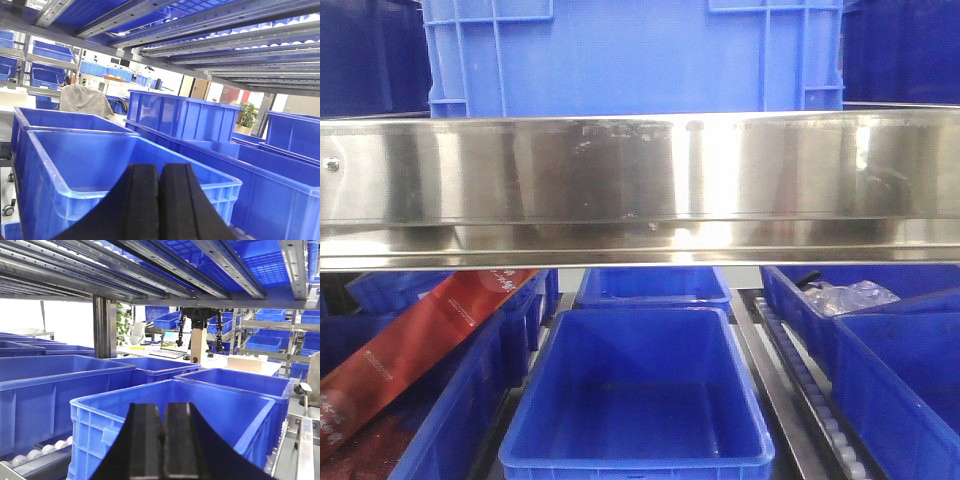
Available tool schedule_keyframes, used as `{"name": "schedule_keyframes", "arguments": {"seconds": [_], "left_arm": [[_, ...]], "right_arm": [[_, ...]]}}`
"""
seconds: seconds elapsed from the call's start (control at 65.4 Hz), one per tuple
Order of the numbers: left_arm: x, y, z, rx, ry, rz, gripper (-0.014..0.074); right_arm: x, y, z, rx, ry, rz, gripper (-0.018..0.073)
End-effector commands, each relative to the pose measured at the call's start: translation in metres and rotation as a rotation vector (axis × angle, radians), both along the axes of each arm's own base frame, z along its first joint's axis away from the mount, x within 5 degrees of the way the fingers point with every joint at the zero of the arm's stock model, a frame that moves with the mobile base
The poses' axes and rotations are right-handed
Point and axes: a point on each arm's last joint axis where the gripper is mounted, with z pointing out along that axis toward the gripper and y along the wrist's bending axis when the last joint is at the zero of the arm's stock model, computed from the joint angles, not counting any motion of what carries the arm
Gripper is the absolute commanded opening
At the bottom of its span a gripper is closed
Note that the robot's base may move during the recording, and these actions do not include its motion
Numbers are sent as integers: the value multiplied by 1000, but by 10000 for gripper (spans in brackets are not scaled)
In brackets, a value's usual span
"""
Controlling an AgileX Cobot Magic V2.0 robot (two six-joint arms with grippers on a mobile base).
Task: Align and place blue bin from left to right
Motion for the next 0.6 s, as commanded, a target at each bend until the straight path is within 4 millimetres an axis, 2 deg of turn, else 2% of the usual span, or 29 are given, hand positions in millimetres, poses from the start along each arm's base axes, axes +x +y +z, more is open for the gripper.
{"name": "schedule_keyframes", "arguments": {"seconds": [0.0,0.581], "left_arm": [[-2,0,2,-1,-22,-10,-111],[-2,0,2,-1,-22,-10,-111]], "right_arm": [[-1,0,1,0,-22,3,-78],[-1,0,1,0,-22,3,-78]]}}
